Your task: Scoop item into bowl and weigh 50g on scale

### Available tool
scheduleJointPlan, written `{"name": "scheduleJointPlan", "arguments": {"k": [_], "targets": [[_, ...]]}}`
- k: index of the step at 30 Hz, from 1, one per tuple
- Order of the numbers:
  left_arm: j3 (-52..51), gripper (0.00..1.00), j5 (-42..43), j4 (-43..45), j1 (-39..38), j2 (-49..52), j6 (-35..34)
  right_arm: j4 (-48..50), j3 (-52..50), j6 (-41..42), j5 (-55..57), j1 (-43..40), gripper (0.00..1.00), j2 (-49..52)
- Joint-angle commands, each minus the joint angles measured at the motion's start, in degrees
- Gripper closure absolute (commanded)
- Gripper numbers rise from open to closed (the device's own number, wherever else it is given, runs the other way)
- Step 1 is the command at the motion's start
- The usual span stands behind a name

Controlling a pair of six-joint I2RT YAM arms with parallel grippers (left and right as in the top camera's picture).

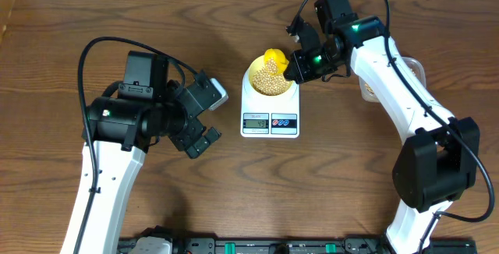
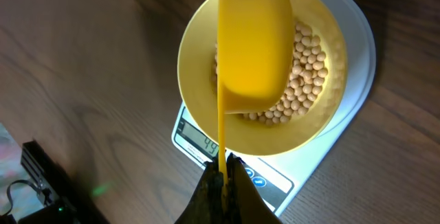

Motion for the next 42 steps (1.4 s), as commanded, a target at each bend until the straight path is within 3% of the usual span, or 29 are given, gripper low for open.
{"name": "scheduleJointPlan", "arguments": {"k": [1, 6, 10, 42], "targets": [[-0.48, 0.02, 0.92, -0.22, 0.20, -0.02, 1.01, 0.11, 1.09, -1.40, -2.10, -0.55, 0.99, -0.87], [-0.48, 0.02, 0.92, -0.22, 0.20, -0.02, 1.01, -0.87, 1.09, -1.38, 1.60, -0.44, 0.99, -0.81], [-0.48, 0.02, 0.92, -0.22, 0.20, -0.02, 1.01, 0.39, 1.09, -1.38, -4.04, -0.52, 0.99, -0.83], [-0.48, 0.02, 0.92, -0.22, 0.20, -0.02, 1.01, -1.73, 1.09, -1.38, 0.04, -0.72, 0.99, -0.46]]}}
